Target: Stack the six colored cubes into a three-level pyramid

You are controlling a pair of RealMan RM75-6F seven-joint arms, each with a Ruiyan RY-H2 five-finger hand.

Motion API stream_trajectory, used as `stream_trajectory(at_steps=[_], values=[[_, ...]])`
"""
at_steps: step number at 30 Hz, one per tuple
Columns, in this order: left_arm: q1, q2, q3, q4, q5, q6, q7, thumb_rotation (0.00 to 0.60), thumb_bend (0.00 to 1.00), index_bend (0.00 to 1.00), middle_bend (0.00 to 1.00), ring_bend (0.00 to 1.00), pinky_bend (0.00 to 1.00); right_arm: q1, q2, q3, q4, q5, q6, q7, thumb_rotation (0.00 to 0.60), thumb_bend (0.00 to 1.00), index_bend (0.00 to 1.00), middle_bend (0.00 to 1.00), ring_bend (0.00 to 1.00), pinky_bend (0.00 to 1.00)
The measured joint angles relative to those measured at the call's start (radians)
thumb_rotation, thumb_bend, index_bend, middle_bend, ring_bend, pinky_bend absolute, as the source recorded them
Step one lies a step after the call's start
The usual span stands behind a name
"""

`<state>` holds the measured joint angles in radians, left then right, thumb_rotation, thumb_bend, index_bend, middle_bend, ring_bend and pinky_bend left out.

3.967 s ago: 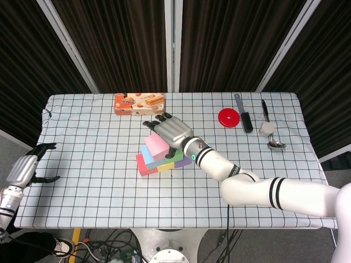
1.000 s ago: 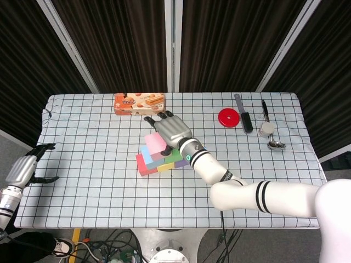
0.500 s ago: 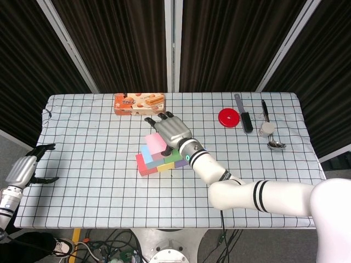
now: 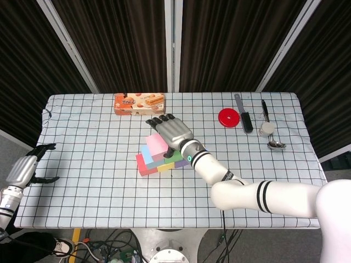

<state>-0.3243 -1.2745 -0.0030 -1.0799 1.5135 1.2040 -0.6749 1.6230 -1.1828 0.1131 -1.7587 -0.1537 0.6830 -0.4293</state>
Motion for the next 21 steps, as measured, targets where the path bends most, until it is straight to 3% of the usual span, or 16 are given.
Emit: stream_trajectory(at_steps=[7, 13, 16, 21], values=[[-0.001, 0.008, -0.009, -0.013, -0.003, 0.012, 0.011, 0.6, 0.02, 0.13, 0.17, 0.09, 0.19, -0.029, 0.083, 0.0, -0.089, -0.035, 0.031, 0.009, 0.6, 0.05, 0.0, 0.0, 0.0, 0.0], [0.009, 0.01, -0.032, -0.029, -0.02, 0.055, 0.078, 0.6, 0.02, 0.13, 0.17, 0.09, 0.19, -0.117, 0.204, -0.09, -0.258, -0.17, 0.232, -0.068, 0.6, 0.02, 0.0, 0.0, 0.0, 0.0], [0.02, 0.013, -0.045, -0.044, -0.034, 0.084, 0.143, 0.6, 0.02, 0.13, 0.17, 0.07, 0.19, -0.23, 0.25, -0.162, -0.338, -0.297, 0.405, -0.09, 0.6, 0.02, 0.0, 0.0, 0.0, 0.0], [0.046, 0.012, -0.062, -0.066, -0.061, 0.127, 0.255, 0.6, 0.01, 0.13, 0.17, 0.06, 0.19, -0.533, 0.276, -0.285, -0.373, -0.572, 0.69, -0.051, 0.6, 0.01, 0.0, 0.0, 0.0, 0.0]])
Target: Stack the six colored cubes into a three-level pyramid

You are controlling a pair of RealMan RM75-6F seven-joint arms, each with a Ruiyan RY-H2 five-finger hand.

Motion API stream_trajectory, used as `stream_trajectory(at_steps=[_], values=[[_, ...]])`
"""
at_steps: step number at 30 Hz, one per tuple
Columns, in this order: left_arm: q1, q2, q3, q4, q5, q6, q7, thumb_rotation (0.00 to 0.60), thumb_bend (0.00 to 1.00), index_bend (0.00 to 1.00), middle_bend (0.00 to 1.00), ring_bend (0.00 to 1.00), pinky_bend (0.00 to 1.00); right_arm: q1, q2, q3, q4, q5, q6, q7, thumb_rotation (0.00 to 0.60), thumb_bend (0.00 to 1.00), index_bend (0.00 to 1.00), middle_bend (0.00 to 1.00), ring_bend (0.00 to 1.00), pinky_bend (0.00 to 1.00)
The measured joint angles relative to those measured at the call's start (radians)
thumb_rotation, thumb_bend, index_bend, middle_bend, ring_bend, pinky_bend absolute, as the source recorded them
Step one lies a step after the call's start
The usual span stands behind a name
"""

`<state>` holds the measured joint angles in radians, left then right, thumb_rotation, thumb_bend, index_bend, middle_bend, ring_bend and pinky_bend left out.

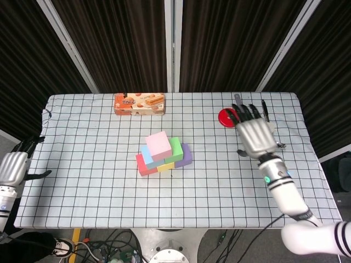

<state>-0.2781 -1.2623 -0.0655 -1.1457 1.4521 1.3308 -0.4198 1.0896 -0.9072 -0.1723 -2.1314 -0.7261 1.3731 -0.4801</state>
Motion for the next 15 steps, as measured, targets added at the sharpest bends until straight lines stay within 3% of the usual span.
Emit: stream_trajectory(at_steps=[3, 6, 11, 15], values=[[0.013, -0.006, -0.004, 0.002, -0.009, 0.019, 0.063, 0.6, 0.0, 0.13, 0.15, 0.05, 0.19, -0.201, -0.025, -0.053, 0.07, -0.144, 0.118, 0.084, 0.6, 0.0, 0.0, 0.0, 0.0, 0.0], [0.026, -0.016, -0.007, 0.01, -0.013, 0.048, 0.14, 0.6, 0.0, 0.13, 0.12, 0.05, 0.19, -0.379, -0.074, -0.086, 0.208, -0.251, 0.189, 0.187, 0.6, 0.0, 0.0, 0.0, 0.0, 0.0], [0.057, -0.039, -0.004, 0.004, -0.003, 0.122, 0.236, 0.6, 0.0, 0.12, 0.12, 0.04, 0.19, -0.615, -0.203, -0.105, 0.492, -0.4, 0.329, 0.34, 0.6, 0.0, 0.0, 0.0, 0.0, 0.0], [0.076, -0.044, 0.011, -0.021, 0.023, 0.151, 0.294, 0.6, 0.0, 0.12, 0.12, 0.03, 0.17, -0.773, -0.312, -0.1, 0.66, -0.493, 0.431, 0.445, 0.6, 0.0, 0.0, 0.0, 0.0, 0.0]])
